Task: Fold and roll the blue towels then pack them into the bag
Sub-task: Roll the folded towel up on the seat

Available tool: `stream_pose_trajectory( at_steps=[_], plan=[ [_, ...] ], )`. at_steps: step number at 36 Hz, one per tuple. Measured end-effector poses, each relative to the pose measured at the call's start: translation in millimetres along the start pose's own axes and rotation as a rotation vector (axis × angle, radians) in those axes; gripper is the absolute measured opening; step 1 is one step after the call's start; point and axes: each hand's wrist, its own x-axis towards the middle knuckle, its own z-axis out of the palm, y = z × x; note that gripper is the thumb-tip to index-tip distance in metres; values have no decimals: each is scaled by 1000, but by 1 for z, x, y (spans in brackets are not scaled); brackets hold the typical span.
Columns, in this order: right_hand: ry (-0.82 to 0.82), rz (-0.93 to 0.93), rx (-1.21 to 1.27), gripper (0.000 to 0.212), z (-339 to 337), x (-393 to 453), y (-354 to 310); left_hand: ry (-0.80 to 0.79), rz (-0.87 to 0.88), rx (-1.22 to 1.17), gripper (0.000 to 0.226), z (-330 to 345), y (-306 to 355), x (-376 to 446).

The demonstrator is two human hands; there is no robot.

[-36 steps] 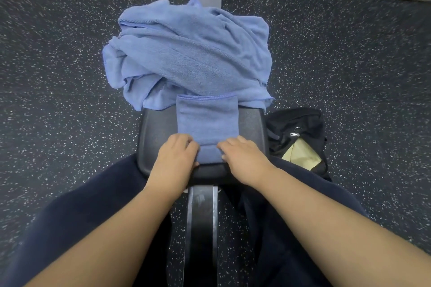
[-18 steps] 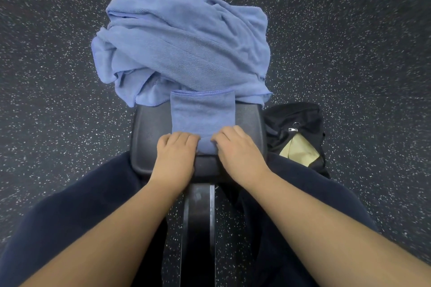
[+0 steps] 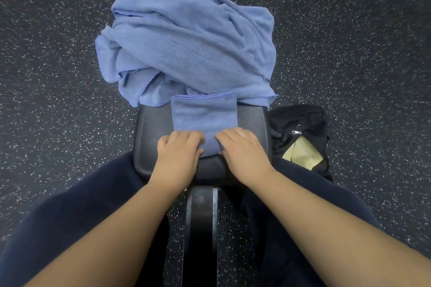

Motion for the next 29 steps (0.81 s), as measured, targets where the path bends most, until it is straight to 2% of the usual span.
stream_pose_trajectory(
  at_steps=[5, 8, 10, 12, 17, 21, 24, 29],
  plan=[
    [29, 5, 40, 25, 3, 3, 3, 12, 61, 71, 49, 4, 2, 0],
    [-12, -4, 39, 24, 0, 5, 3, 133, 78, 103, 30, 6, 1, 1],
    [-64, -7, 18, 29, 0, 7, 5, 155, 70, 91, 28, 7, 0, 1],
    [-95, -9, 16, 33, 1, 7, 7, 144, 74, 97, 32, 7, -1, 2],
    [-57, 54, 13, 36, 5, 6, 3, 35, 50, 124, 39, 4, -3, 9],
    [96, 80, 69, 42, 2, 4, -2, -45, 35, 71, 43, 0, -6, 14],
    [163, 14, 47, 38, -5, 5, -4, -68, 16, 25, 35, -3, -11, 19],
    [137, 21, 18, 45, -4, 5, -3, -40, 18, -11, 29, 1, -19, 28]
  ],
)
